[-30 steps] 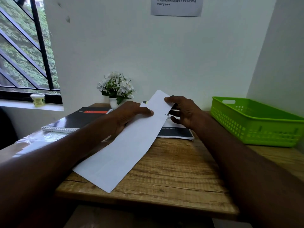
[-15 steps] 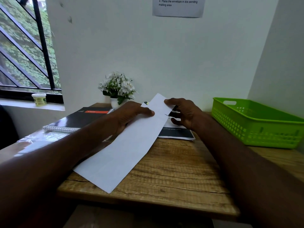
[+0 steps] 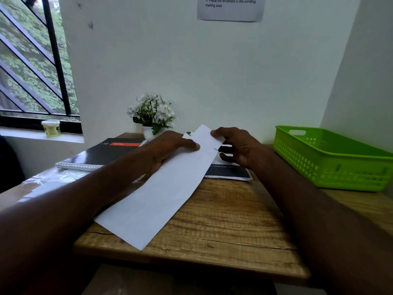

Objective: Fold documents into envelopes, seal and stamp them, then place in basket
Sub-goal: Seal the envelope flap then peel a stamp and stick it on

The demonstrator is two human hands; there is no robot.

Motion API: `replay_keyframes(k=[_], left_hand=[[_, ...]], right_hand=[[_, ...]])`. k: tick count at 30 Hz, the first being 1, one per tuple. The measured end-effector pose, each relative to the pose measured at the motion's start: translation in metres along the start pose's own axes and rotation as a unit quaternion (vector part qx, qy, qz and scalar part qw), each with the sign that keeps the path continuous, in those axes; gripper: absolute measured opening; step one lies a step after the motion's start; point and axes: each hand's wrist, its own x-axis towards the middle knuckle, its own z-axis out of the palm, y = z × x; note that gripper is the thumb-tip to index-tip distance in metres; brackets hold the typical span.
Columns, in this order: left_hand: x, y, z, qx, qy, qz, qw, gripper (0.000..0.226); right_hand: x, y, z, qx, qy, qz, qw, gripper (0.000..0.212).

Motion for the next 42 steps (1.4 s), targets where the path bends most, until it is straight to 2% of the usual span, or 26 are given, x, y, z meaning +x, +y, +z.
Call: replay_keyframes(k=[14,19,26,32,36,39,42], left_hand=[[0.0008,-0.001,-0.0009,-0.007,-0.003,0.005,1.0,0.021],[-0.0011,0.0,-0.0005,-0.02,-0.018,0.004,1.0,0.012],[-0.0015,0.0008,-0.0001,-0.011,-0.026,0.019,0.999,0.02],[0.0013,-0.0004,-0.0005,-0.003,-0.025,0.02,0.999,0.024],[-0.0002,-0.0003,-0.0003,-0.022,-0.039,0.018,0.999,0.011],[0.0021,-0.0008,-0.0024,-0.008,-0.042,0.016,0.999,0.023],[0.0027,-0.0017,-0.0022,-0.013,-0.047,0.013,0.999,0.026]], right_hand=[[-0.0024,-0.0006,-0.0007,-0.049,-0.075,0.035,0.995,0.016],[-0.0027,0.0006,0.0005,-0.016,-0.062,0.026,0.998,0.019],[-0.0034,0.0036,0.0047,0.022,-0.056,0.015,0.998,0.028],[-0.0013,0.0033,0.0056,0.021,-0.062,-0.002,0.998,0.02],[-0.0011,0.0041,0.0059,0.047,-0.062,0.009,0.997,0.026],[0.0003,0.0047,0.0052,0.056,-0.071,0.012,0.996,0.028],[0.0028,0.0062,0.0057,0.076,-0.071,0.007,0.995,0.029]])
